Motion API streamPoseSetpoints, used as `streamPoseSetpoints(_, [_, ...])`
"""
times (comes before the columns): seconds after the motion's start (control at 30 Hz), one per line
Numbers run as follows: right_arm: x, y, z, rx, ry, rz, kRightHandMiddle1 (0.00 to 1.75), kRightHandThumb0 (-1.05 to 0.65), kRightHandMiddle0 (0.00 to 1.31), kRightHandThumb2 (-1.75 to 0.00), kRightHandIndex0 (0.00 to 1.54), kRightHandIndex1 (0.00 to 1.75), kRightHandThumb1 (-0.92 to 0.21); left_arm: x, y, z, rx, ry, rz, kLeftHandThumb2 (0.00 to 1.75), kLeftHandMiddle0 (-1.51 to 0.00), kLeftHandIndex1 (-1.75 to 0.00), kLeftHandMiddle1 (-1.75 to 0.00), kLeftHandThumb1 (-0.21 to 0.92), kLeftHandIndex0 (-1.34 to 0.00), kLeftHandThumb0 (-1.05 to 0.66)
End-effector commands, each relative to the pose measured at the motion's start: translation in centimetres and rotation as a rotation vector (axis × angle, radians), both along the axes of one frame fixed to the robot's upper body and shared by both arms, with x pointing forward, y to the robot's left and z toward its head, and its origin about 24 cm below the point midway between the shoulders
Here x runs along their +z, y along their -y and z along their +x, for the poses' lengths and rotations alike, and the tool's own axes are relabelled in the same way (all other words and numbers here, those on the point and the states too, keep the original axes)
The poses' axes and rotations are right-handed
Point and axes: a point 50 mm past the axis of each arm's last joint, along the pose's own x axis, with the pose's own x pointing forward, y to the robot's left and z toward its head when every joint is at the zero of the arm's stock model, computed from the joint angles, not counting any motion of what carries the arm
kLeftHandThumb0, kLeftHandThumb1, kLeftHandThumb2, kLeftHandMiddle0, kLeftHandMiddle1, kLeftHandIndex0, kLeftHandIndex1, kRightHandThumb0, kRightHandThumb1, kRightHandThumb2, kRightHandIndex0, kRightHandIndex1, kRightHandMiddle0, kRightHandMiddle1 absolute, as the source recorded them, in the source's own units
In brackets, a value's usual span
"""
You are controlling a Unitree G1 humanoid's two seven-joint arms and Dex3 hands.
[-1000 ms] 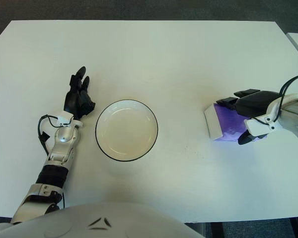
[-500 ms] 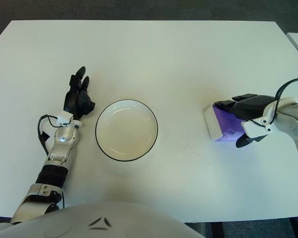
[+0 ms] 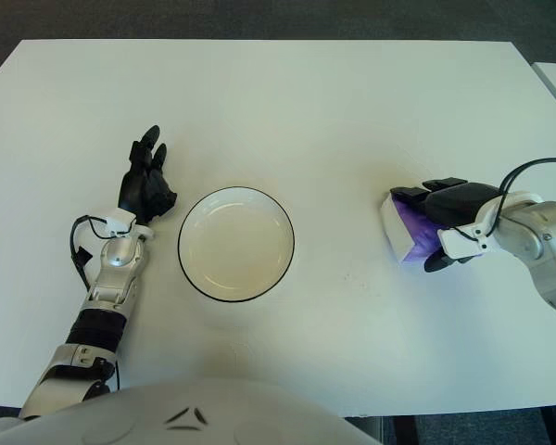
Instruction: Put the tissue paper into the plate.
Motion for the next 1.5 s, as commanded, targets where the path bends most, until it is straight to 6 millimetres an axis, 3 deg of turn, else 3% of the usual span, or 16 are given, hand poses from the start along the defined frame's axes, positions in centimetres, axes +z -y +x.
streamPoseSetpoints(0.0, [-3.2, 0.1, -0.6, 0.012, -0.066, 0.023, 0.0, -1.05, 0.0, -0.25, 0.0, 0.0, -0.92, -4.0, -1.0, -1.9, 0.03, -0.181, 0.008, 1.14, -0.29, -0.51, -0.01, 0.92, 0.0, -0.83])
streamPoseSetpoints(0.37, [-4.8, 0.3, 0.0, 0.054, 0.058, 0.085, 0.03, -1.04, 0.04, -0.31, 0.06, 0.03, -0.92, -4.1, -1.0, -2.0, 0.034, -0.183, 0.006, 1.15, -0.3, -0.52, -0.01, 0.92, 0.0, -0.84])
streamPoseSetpoints(0.47, [-5.2, 0.2, 0.2, 0.033, 0.096, 0.128, 0.52, -0.97, 0.01, -0.21, 0.28, 0.05, -0.92, -4.1, -1.1, -2.0, 0.036, -0.185, 0.004, 1.14, -0.29, -0.52, -0.01, 0.92, 0.0, -0.84])
streamPoseSetpoints(0.7, [-6.2, 0.5, 0.2, -0.015, 0.137, 0.189, 1.0, -0.84, 0.01, -0.11, 0.52, 0.13, -0.9, -4.1, -1.2, -2.1, 0.042, -0.186, 0.001, 1.14, -0.29, -0.51, 0.0, 0.92, 0.0, -0.84])
streamPoseSetpoints(0.8, [-6.6, 0.8, 0.2, -0.054, 0.173, 0.24, 1.26, -0.79, 0.05, -0.07, 0.52, 0.41, -0.9, -4.1, -1.2, -2.1, 0.046, -0.184, -0.003, 1.14, -0.29, -0.51, 0.0, 0.92, 0.0, -0.83])
streamPoseSetpoints(0.83, [-6.7, 0.9, 0.2, -0.069, 0.187, 0.26, 1.43, -0.74, 0.11, -0.05, 0.49, 0.8, -0.87, -4.1, -1.2, -2.1, 0.047, -0.183, -0.004, 1.14, -0.29, -0.51, 0.0, 0.92, 0.0, -0.83])
streamPoseSetpoints(0.87, [-6.8, 1.0, 0.2, -0.082, 0.2, 0.283, 1.55, -0.71, 0.15, -0.04, 0.46, 1.07, -0.86, -4.1, -1.2, -2.1, 0.049, -0.183, -0.006, 1.14, -0.29, -0.51, 0.0, 0.92, 0.0, -0.83])
streamPoseSetpoints(0.97, [-7.2, 1.2, 0.3, -0.096, 0.237, 0.33, 1.68, -0.64, 0.3, -0.01, 0.54, 1.52, -0.81, -4.1, -1.2, -2.1, 0.052, -0.185, -0.01, 1.14, -0.29, -0.51, 0.0, 0.92, 0.0, -0.83])
streamPoseSetpoints(1.1, [-7.5, 1.2, 0.3, -0.087, 0.283, 0.347, 1.73, -0.6, 0.43, -0.01, 0.69, 1.7, -0.78, -4.1, -1.2, -2.2, 0.054, -0.186, -0.011, 1.13, -0.29, -0.51, 0.0, 0.92, 0.0, -0.83])
streamPoseSetpoints(1.3, [-7.6, 1.3, 0.3, -0.068, 0.35, 0.353, 1.74, -0.42, 0.62, -0.04, 0.88, 1.74, -0.82, -4.1, -1.2, -2.2, 0.048, -0.188, -0.009, 1.13, -0.28, -0.5, 0.0, 0.92, 0.0, -0.82])
streamPoseSetpoints(1.4, [-7.7, 1.3, 0.2, -0.076, 0.383, 0.386, 1.75, -0.27, 0.74, -0.67, 0.98, 1.74, -0.57, -4.1, -1.2, -2.2, 0.046, -0.189, -0.009, 1.13, -0.28, -0.5, 0.0, 0.92, 0.0, -0.82])
streamPoseSetpoints(1.47, [-7.7, 1.1, 0.1, -0.08, 0.392, 0.412, 1.75, -0.2, 0.8, -0.87, 1.03, 1.75, -0.49, -4.2, -1.2, -2.1, 0.045, -0.19, -0.01, 1.13, -0.28, -0.5, 0.0, 0.92, 0.0, -0.82])
